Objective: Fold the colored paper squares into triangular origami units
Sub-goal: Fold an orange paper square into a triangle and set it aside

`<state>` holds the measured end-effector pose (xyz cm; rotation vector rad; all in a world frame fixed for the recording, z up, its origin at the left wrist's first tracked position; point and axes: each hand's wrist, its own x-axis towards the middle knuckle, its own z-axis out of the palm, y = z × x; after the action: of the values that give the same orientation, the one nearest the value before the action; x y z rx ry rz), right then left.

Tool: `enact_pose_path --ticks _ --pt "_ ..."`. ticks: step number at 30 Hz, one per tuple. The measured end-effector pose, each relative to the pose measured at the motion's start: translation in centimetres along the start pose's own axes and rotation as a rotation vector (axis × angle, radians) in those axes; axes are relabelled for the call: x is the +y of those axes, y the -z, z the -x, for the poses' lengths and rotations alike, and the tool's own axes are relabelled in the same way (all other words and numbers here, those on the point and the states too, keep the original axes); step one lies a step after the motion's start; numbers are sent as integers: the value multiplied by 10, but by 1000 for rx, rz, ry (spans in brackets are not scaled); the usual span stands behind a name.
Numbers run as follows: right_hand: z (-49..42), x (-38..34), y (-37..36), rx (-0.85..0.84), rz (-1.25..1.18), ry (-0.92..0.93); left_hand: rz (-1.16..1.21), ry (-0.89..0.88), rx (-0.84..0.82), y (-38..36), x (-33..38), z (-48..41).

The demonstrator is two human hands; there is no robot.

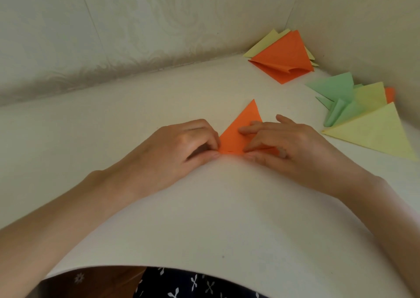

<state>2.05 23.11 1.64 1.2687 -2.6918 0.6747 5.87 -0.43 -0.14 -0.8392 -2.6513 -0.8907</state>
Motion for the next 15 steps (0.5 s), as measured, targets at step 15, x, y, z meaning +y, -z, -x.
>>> enact_pose_path --ticks 15 --pt "-14 -4 -11 40 -79 -327 16 220 9 -7 5 -5"
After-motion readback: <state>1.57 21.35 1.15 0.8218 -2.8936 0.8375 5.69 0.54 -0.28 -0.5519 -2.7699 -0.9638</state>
